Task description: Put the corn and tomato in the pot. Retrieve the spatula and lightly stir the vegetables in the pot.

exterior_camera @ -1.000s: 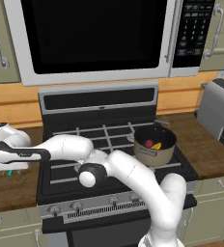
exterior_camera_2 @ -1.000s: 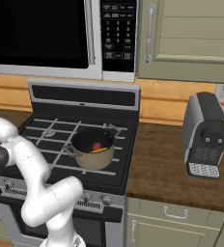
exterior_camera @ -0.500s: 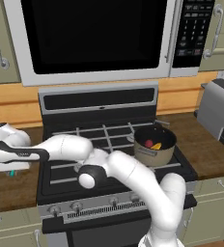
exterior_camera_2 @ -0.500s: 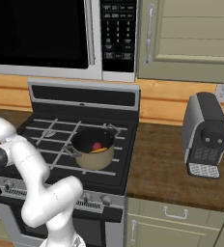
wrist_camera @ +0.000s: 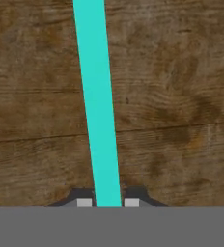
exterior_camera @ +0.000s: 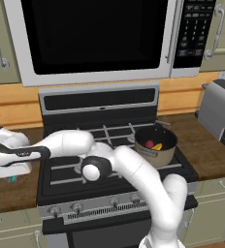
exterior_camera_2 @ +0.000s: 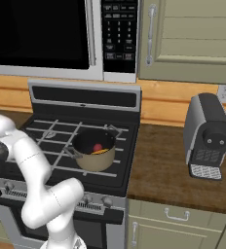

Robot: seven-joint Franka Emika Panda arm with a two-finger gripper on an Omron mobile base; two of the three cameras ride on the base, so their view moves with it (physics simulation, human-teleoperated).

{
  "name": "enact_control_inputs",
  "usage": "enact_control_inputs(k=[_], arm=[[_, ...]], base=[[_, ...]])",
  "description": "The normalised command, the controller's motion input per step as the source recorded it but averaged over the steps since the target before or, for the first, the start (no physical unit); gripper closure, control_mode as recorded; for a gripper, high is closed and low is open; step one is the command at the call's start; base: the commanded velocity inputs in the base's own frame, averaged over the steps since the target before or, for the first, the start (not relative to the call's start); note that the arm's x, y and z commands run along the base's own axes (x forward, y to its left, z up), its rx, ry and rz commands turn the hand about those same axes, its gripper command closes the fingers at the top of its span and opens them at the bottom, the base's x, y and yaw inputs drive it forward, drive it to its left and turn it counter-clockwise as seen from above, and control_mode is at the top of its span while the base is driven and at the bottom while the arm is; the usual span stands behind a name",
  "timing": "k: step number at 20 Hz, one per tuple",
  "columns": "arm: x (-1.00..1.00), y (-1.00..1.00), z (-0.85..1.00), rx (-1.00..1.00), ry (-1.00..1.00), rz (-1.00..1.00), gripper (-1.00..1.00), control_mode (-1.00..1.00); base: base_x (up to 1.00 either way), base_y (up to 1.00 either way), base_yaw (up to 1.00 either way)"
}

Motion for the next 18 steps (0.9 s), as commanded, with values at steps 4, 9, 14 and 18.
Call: enact_control_inputs(k=[4, 9, 14, 18], arm=[[-0.82, -0.36, -0.22, 0.0, 0.0, 0.0, 1.0, -1.0], [-0.32, -0.22, 0.3, 0.01, -0.01, 0.0, 1.0, -1.0], [-0.29, -0.02, 0.85, 0.0, -0.19, -0.02, 1.0, -1.0], [-0.31, -0.08, 0.46, 0.0, -0.09, -0.05, 1.0, -1.0]], base=[[0.0, 0.0, 0.0], [0.0, 0.0, 0.0], [0.0, 0.0, 0.0], [0.0, 0.0, 0.0]])
